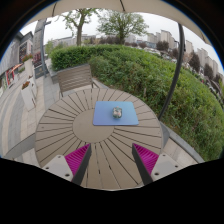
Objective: Arrange mouse
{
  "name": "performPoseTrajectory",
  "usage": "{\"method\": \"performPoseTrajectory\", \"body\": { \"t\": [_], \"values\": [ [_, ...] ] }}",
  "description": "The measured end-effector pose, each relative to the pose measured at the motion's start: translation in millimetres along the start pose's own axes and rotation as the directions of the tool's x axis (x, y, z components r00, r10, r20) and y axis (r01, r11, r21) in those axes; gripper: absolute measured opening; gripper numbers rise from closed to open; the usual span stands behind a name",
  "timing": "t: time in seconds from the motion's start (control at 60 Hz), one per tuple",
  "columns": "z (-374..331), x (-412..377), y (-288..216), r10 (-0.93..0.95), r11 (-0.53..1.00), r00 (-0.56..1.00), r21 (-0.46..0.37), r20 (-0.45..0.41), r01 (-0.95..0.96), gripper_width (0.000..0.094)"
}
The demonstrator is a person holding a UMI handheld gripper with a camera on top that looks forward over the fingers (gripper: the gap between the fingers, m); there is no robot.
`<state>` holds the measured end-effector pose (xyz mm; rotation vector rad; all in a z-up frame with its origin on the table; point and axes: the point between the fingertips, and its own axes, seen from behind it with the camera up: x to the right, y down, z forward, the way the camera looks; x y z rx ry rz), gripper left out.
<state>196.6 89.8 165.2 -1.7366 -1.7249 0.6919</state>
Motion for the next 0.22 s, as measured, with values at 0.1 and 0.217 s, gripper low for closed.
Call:
{"method": "performPoseTrajectory", "body": {
  "t": [0.1, 0.217],
  "values": [
    [-5.5, 2.8, 8.4, -0.007, 1.000, 1.000, -0.008, -0.010, 0.007, 0.0837],
    [-7.7, -1.8, 11.7, 0.015, 1.000, 1.000, -0.011, 0.005, -0.015, 0.0839]
  ]
}}
